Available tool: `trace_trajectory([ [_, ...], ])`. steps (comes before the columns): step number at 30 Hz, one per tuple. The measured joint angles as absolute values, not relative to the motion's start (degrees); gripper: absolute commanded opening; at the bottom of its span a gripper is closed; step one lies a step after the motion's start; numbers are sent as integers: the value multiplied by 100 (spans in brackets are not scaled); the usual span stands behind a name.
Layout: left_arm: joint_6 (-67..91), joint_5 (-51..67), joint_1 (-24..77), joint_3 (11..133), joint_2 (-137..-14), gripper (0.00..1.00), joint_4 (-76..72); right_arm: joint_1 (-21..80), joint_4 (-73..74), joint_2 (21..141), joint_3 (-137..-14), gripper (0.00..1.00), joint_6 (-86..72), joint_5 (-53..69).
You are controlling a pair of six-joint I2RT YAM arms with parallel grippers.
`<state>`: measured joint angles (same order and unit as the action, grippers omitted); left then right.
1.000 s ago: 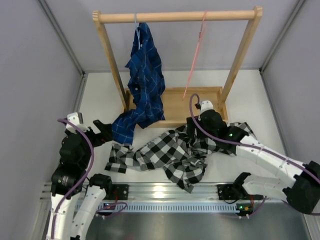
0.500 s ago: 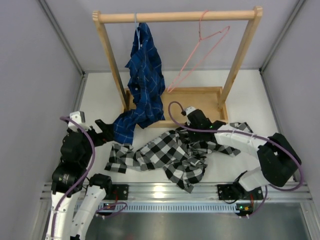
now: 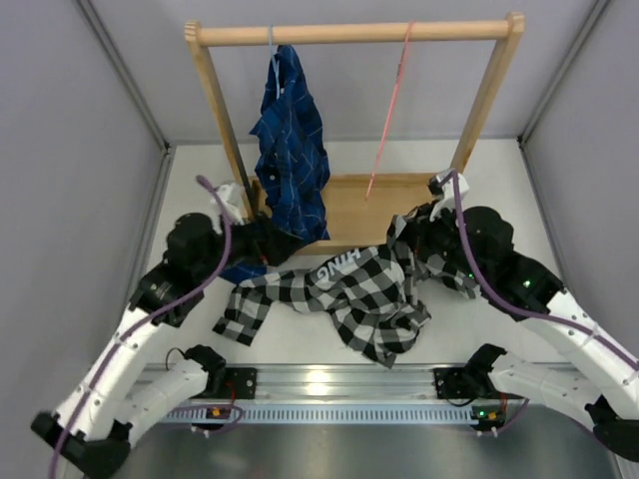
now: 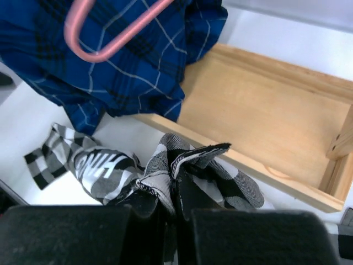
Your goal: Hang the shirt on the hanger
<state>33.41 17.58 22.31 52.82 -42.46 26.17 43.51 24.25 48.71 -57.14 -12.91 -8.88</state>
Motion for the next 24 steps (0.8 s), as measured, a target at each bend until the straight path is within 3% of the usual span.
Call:
trace_trajectory([
  [7, 2958, -360, 6657, 6353, -5457, 98, 2123, 4351, 3586, 5315, -6842, 0, -1323, -1031],
  [10, 2674, -1619, 7874, 6816, -6292, 98, 1813, 4351, 3885, 5498, -6869, 0, -1457, -1282],
  [14, 2630, -2408, 8128, 6803, -7107, 97, 1671, 4353, 4165, 5470, -6862, 0, -1817, -1688],
  [24, 3055, -2812, 8200, 6770, -8326, 98, 1297, 4353, 4027, 5277, -6663, 0, -2329, -1811],
])
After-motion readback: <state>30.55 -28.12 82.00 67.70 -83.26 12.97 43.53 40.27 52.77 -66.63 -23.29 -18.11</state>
